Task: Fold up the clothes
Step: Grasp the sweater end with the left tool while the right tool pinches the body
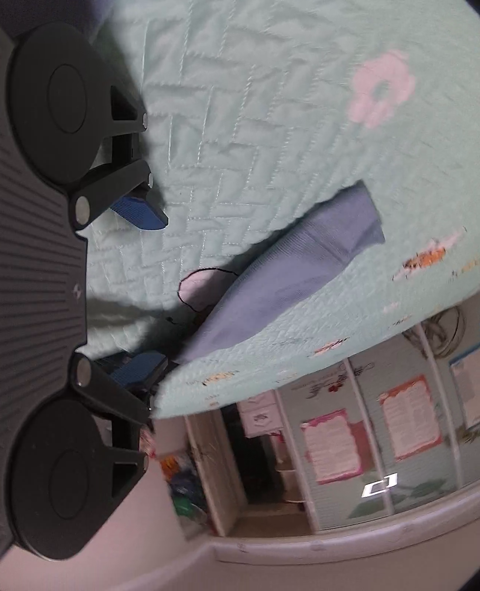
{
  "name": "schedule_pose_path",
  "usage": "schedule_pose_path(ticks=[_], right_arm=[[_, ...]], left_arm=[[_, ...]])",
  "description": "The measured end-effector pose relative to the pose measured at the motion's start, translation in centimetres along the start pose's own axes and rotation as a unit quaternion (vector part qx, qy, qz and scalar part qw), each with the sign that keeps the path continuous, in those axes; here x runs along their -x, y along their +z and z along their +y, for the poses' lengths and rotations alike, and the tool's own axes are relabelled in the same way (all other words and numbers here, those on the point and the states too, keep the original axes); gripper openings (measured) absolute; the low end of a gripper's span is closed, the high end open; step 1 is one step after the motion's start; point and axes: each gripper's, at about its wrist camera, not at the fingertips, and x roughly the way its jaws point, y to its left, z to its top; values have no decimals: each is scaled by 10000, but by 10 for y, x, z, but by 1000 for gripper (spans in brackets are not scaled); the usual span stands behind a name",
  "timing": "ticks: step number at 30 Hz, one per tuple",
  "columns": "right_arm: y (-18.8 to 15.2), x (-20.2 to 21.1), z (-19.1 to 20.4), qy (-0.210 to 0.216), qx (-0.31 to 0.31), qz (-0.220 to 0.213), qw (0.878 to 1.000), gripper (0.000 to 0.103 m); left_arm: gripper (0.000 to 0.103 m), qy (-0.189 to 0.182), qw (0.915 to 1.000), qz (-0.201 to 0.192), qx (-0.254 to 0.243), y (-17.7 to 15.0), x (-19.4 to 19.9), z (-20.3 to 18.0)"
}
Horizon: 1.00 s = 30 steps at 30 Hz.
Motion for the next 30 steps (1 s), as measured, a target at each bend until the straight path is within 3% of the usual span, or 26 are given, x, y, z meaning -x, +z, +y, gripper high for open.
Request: schedule_pose_path(ticks=[7, 14, 17, 21, 23, 25, 28, 29, 30], right_arm=[[-5, 12, 5, 2, -277, -207, 9994, 2], [-6, 24, 1, -3, -508, -341, 9981, 2], [-10, 24, 2, 43, -611, -320, 9976, 2], [-14, 24, 6, 65, -668, -290, 9973, 3], [-15, 23, 5, 63, -729, -252, 9970, 4], [-16, 27, 2, -3, -984, -207, 9949, 17], [-24, 49, -17, -107, -2041, -291, 9785, 39], [-31, 58, -27, -102, -2578, -333, 9656, 43], [-41, 66, -41, -11, -3288, -344, 9438, 49]], left_arm=[[78, 44, 9953, -210, 941, 11, -19, -1], [75, 34, 9882, -526, 1440, 23, -41, -5], [60, 83, 9882, -692, 1367, 24, -41, -5], [16, 240, 9884, -684, 1336, 24, -44, 3], [10, 257, 9909, -558, 1201, 28, -45, 3], [9, 279, 9938, -528, 938, 32, -41, -3], [5, 264, 9959, -567, 659, 38, -31, -16], [4, 273, 9962, -584, 585, 39, -27, -20], [4, 277, 9964, -606, 518, 39, -24, -24]])
